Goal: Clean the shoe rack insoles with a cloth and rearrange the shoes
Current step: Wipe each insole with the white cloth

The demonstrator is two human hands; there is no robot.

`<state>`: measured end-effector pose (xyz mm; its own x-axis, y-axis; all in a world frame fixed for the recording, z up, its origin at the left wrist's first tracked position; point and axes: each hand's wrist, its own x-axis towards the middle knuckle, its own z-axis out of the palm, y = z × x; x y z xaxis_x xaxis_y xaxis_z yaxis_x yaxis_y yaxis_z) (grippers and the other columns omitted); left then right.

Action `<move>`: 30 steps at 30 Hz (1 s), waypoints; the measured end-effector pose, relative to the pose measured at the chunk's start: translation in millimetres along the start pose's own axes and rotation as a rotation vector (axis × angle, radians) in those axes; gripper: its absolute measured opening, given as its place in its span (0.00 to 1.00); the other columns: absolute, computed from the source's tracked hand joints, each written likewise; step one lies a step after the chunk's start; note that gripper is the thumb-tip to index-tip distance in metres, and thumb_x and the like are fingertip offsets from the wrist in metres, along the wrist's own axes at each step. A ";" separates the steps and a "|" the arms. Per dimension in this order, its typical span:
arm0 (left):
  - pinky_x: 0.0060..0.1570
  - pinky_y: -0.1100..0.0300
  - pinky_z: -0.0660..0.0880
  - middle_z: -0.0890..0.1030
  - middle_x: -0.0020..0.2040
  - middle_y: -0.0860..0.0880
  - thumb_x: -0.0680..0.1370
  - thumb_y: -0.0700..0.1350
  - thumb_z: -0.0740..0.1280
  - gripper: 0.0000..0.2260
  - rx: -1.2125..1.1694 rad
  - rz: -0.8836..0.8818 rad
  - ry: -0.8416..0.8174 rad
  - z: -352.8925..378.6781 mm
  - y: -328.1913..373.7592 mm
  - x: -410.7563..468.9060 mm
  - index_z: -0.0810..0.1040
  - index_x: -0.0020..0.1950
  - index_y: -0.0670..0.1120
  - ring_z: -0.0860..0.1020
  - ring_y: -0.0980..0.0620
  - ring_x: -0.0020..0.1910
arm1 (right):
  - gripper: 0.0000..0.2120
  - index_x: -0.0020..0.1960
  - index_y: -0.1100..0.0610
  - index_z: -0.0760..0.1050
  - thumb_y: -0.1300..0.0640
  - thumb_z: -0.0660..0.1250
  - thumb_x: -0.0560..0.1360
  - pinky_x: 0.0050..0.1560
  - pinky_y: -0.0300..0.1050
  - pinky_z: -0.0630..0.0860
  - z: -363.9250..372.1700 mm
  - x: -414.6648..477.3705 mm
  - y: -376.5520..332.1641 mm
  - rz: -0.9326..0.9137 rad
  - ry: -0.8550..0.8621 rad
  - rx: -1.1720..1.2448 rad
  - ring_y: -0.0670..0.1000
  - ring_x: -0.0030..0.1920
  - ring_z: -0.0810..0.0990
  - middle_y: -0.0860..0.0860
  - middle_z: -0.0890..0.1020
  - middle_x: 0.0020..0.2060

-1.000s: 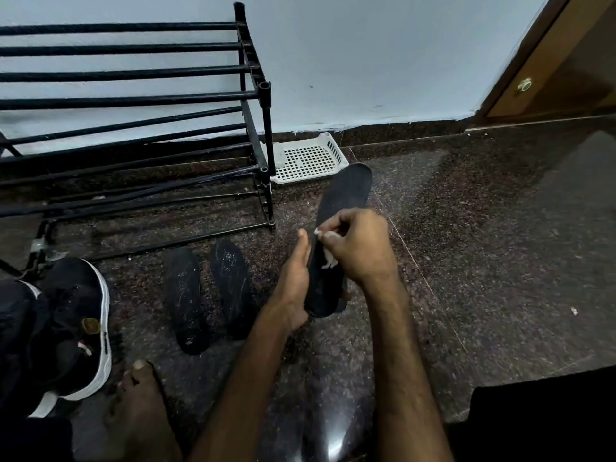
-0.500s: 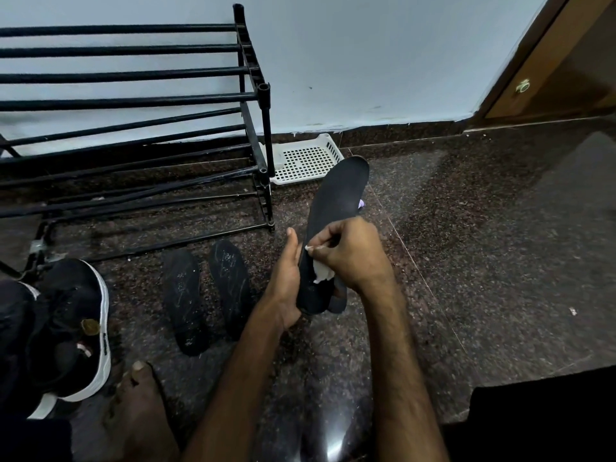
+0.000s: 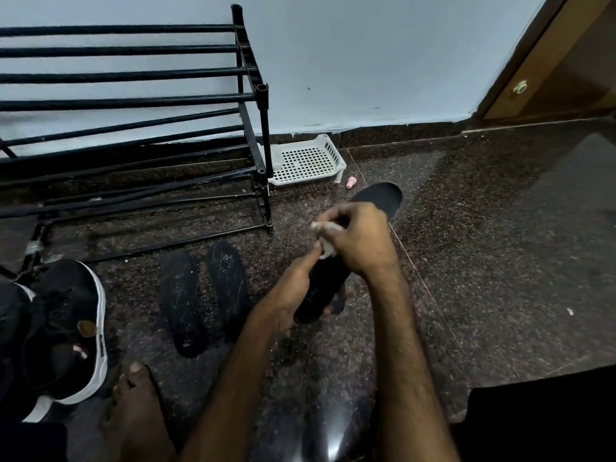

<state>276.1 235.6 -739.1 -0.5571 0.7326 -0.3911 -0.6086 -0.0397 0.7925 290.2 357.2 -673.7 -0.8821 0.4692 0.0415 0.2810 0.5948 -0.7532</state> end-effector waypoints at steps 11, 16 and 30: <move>0.25 0.60 0.71 0.76 0.57 0.28 0.82 0.62 0.53 0.32 -0.083 -0.070 -0.121 -14.4 -5.0 -1.8 0.77 0.63 0.34 0.75 0.44 0.35 | 0.07 0.53 0.58 0.83 0.61 0.71 0.75 0.46 0.29 0.77 -46.9 19.9 34.2 0.045 0.566 -0.024 0.46 0.45 0.82 0.51 0.84 0.47; 0.27 0.58 0.73 0.73 0.66 0.32 0.82 0.62 0.53 0.32 -0.188 -0.050 -0.133 -20.8 -8.6 1.8 0.75 0.67 0.35 0.79 0.45 0.37 | 0.04 0.49 0.56 0.82 0.57 0.72 0.75 0.42 0.29 0.77 -46.5 14.6 39.0 -0.083 0.637 0.125 0.44 0.43 0.82 0.48 0.84 0.43; 0.26 0.59 0.73 0.78 0.63 0.37 0.83 0.60 0.51 0.28 -0.235 -0.010 -0.011 -28.8 0.0 -0.6 0.85 0.56 0.44 0.77 0.45 0.36 | 0.03 0.42 0.55 0.81 0.60 0.74 0.73 0.37 0.37 0.76 -60.5 -26.1 58.6 0.159 -0.119 -0.052 0.45 0.37 0.82 0.49 0.84 0.37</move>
<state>260.2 215.6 -752.4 -0.5449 0.7409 -0.3927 -0.7299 -0.1886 0.6570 352.6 419.4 -679.2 -0.8626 0.4813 -0.1556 0.4368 0.5537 -0.7089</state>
